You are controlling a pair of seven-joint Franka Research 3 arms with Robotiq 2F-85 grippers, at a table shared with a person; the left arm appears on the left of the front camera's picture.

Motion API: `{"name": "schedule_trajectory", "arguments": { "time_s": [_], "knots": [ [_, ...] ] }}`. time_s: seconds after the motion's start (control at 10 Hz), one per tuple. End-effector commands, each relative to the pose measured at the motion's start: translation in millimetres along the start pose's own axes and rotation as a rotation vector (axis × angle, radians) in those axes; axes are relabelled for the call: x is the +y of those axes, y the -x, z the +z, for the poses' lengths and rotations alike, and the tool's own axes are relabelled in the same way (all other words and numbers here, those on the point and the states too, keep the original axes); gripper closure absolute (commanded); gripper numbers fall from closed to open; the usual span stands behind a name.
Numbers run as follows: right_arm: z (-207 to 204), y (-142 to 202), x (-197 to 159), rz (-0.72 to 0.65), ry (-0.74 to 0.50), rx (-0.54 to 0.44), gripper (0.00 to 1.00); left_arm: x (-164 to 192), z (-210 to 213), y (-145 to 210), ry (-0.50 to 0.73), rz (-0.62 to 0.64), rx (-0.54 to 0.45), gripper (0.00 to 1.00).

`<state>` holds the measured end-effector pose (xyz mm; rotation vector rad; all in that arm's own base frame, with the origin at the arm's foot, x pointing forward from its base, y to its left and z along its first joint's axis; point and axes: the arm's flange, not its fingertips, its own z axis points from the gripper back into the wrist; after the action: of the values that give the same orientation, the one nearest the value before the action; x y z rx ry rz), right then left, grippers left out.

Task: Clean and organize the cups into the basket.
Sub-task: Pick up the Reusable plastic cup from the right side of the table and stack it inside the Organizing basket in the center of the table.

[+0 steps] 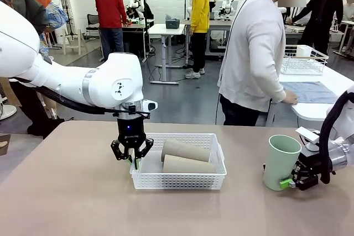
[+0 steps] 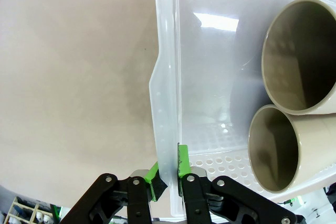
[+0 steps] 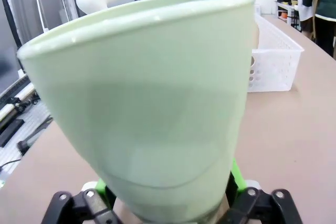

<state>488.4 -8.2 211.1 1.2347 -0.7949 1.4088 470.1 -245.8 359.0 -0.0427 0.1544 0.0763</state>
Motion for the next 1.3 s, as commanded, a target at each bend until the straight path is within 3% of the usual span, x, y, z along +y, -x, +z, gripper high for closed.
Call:
{"name": "schedule_trajectory", "arguments": {
  "time_s": [0.0,0.1,0.2,0.4,0.5,0.7,1.0,1.2],
  "knots": [
    [1,0,0,-0.001,-0.005,-0.033,0.57,-1,2,0,0.004,0.001,-0.008,1.0],
    [2,0,-1,-0.005,-0.003,-0.041,0.58,-1,2,0,0.004,0.001,-0.008,1.0],
    [1,1,-2,-0.003,-0.001,-0.047,1.0,-1,2,0,0.004,0.001,-0.008,1.0],
    [4,0,0,-0.003,0.009,-0.065,1.0,-1,2,0,0.004,0.001,-0.008,1.0],
    [6,-10,4,0.016,0.119,-0.029,0.77,-1,2,0,0.004,0.001,-0.008,1.0],
    [25,-93,24,-0.134,0.294,0.006,0.77,-1,2,0,0.004,0.001,-0.008,1.0],
    [43,-227,46,-0.161,0.443,0.061,0.77,-1,2,0,0.004,0.001,-0.008,1.0],
    [47,-263,52,-0.16,0.485,0.048,0.77,-1,2,0,0.004,0.001,-0.008,1.0]
  ]
}}
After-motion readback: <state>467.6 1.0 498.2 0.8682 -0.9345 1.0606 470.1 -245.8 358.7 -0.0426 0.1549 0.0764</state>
